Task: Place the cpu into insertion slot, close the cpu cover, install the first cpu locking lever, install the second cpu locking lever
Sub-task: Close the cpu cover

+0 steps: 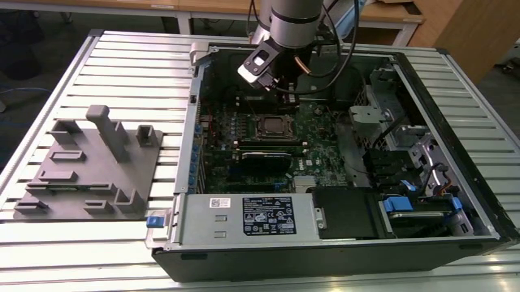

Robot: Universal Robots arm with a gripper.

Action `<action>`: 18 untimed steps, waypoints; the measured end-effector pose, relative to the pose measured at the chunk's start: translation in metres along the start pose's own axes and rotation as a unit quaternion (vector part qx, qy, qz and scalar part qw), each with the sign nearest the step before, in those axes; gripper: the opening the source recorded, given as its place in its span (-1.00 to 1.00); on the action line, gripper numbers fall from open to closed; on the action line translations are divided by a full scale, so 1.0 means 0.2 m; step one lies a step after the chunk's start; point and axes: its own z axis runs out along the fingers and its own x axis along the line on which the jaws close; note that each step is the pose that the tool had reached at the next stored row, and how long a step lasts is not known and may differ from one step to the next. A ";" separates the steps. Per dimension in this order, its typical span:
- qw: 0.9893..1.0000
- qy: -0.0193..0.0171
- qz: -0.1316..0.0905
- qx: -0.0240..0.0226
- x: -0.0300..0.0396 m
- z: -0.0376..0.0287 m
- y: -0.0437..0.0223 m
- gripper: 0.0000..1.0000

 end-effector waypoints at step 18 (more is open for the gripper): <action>0.998 0.002 -0.061 0.001 0.000 0.001 0.000 -0.80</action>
